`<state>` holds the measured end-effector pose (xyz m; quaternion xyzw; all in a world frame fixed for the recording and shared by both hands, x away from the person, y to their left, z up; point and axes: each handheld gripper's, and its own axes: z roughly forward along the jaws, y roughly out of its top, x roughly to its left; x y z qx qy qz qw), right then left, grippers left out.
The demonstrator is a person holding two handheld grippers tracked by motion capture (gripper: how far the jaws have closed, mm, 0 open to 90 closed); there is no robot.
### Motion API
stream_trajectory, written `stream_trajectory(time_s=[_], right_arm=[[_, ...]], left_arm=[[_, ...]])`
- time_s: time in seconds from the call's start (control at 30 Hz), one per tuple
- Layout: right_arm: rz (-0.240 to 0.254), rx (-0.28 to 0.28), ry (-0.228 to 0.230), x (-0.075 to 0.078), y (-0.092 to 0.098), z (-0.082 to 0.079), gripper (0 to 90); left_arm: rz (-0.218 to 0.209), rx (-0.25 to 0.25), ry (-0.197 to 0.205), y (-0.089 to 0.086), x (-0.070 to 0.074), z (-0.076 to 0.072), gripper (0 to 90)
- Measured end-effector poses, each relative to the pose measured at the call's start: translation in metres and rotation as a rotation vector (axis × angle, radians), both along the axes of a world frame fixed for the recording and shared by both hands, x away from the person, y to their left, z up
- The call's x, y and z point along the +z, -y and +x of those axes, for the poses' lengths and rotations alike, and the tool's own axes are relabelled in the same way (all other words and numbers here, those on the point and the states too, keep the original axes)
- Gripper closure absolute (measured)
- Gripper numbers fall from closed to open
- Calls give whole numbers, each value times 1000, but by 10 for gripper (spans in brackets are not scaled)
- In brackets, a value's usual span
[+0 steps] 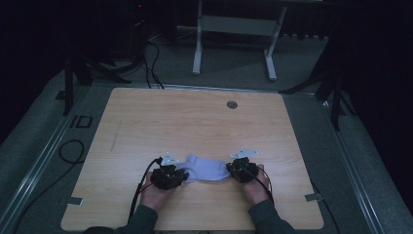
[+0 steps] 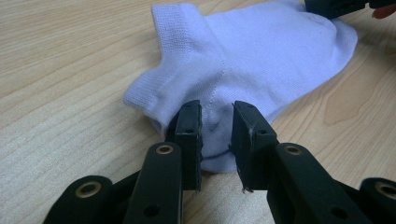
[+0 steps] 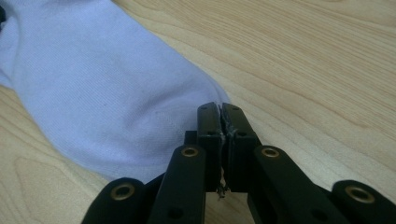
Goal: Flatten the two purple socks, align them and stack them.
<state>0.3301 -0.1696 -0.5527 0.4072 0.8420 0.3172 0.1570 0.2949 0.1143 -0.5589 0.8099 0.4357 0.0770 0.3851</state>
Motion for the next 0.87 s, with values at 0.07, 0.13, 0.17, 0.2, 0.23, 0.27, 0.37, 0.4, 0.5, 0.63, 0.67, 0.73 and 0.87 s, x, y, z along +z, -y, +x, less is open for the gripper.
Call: stream_trajectory(time_s=[0.07, 0.13, 0.17, 0.2, 0.23, 0.27, 0.37, 0.4, 0.5, 0.63, 0.67, 0.73, 0.87], right_arm=[[1, -2, 0, 0, 1, 0, 866], [9, -4, 1, 0, 2, 1, 860], [13, -6, 1, 0, 3, 1, 853], [13, -6, 1, 0, 3, 1, 853], [18, -5, 2, 0, 3, 1, 841], [47, 4, 3, 0, 6, 1, 795], [120, 12, 12, 5, 13, 0, 742], [132, 14, 27, 7, 15, 0, 727], [156, -4, 55, 13, 21, -1, 698], [166, -31, 69, 15, 31, 0, 654], [168, -41, 66, 15, 34, 1, 654], [163, -46, 67, 15, 36, 2, 645], [167, -60, 67, 15, 42, 3, 636]], left_arm=[[-4, 1, 2, 0, 0, 0, 725], [-9, -6, 4, 0, -1, 0, 722], [-12, -9, 6, 1, -1, 0, 718], [-12, -9, 6, 1, -1, 0, 716], [-13, -10, 7, 1, -1, 0, 716], [-14, -10, 8, 2, -1, -1, 711], [-20, -10, 6, 1, -1, 0, 710], [-20, -10, 7, 1, -2, -1, 710], [-23, -11, 8, 2, -2, -1, 705], [-31, -10, 9, 2, -2, -1, 690], [-32, -10, 8, 2, -2, -1, 687], [-34, -10, 9, 2, -2, -1, 680], [-51, -13, 24, 2, 0, -2, 669]])
